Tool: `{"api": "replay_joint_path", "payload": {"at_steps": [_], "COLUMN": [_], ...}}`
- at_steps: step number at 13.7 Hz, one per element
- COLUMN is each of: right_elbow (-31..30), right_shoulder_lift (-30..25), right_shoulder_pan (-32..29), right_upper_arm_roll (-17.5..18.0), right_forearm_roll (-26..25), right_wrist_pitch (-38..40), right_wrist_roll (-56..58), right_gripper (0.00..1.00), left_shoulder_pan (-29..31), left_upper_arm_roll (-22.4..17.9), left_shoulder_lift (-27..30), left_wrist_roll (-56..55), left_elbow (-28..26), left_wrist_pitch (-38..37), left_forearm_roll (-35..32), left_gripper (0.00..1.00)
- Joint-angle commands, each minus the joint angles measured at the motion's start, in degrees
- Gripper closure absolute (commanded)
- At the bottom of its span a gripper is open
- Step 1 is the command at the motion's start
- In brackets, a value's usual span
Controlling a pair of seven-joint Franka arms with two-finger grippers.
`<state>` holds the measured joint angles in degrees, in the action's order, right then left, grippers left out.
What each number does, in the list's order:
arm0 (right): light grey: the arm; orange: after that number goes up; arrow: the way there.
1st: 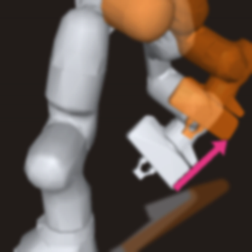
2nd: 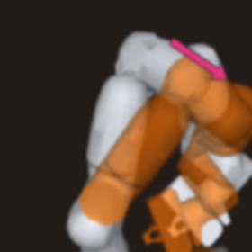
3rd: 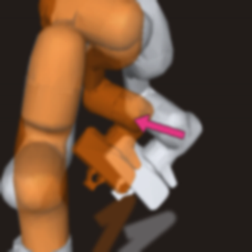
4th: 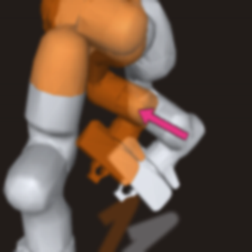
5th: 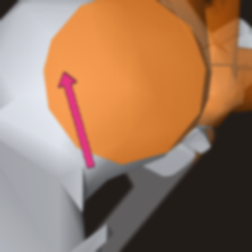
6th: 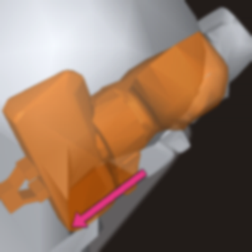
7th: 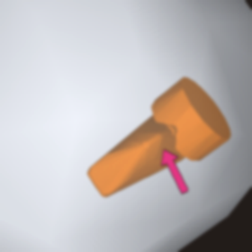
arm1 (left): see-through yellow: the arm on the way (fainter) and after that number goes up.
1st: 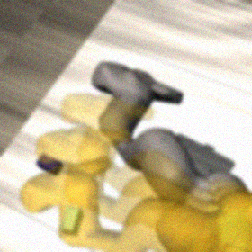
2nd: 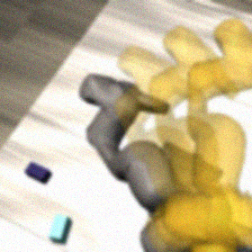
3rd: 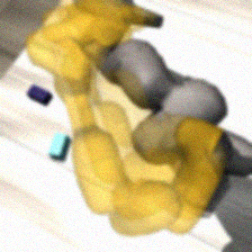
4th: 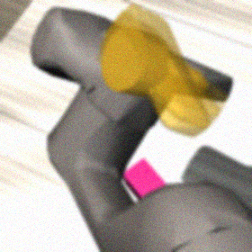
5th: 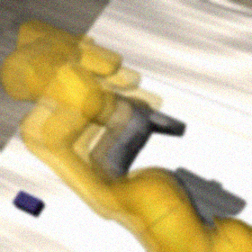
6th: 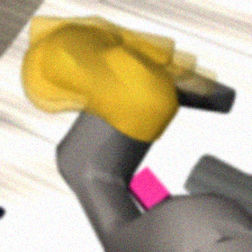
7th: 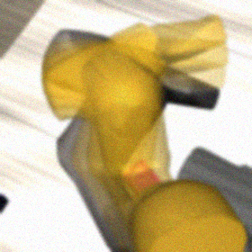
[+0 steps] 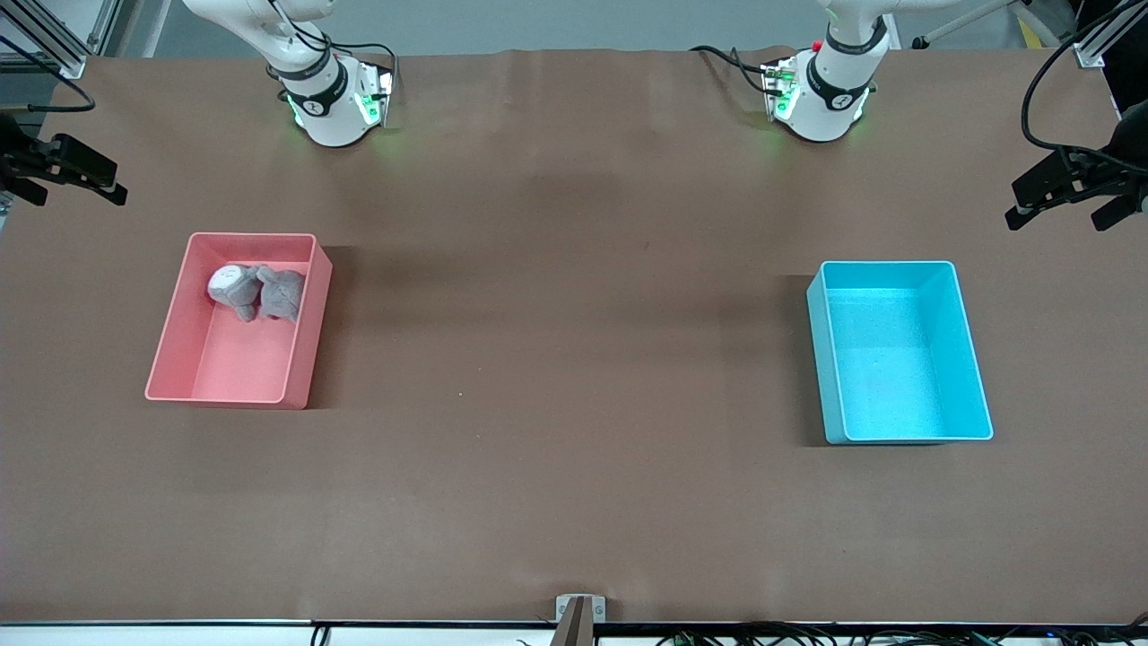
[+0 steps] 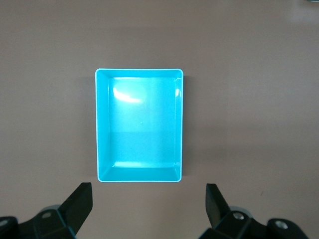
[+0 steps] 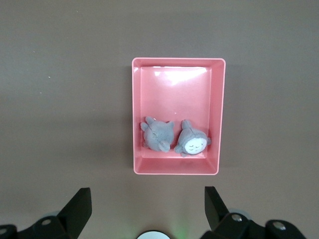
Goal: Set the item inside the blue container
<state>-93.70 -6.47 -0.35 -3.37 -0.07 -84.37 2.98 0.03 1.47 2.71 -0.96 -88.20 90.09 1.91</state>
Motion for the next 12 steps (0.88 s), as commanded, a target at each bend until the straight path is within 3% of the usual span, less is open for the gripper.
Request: {"api": "replay_joint_path", "payload": {"at_steps": [1,12], "right_elbow": [0.01,0.27], "right_shoulder_lift": [-0.3,0.58], "right_shoulder_pan": [-1.15,-2.11], "right_upper_arm_roll": [0.65,0.29], "right_forearm_roll": [0.86,0.42], "right_wrist_pitch": [-0.18,-0.44], "right_wrist_roll": [0.8,0.8], "right_gripper": [0.0,0.0], "left_shoulder_pan": [0.33,0.33], "left_upper_arm_roll": [0.11,0.11], "left_shoulder_lift": [0.71,0.71], "left_wrist_roll": [0.96,0.96], "left_elbow": [0.13,0.04], "left_wrist_pitch": [-0.18,-0.18], "left_forearm_roll": [0.2,0.2], "left_gripper": [0.0,0.0]}}
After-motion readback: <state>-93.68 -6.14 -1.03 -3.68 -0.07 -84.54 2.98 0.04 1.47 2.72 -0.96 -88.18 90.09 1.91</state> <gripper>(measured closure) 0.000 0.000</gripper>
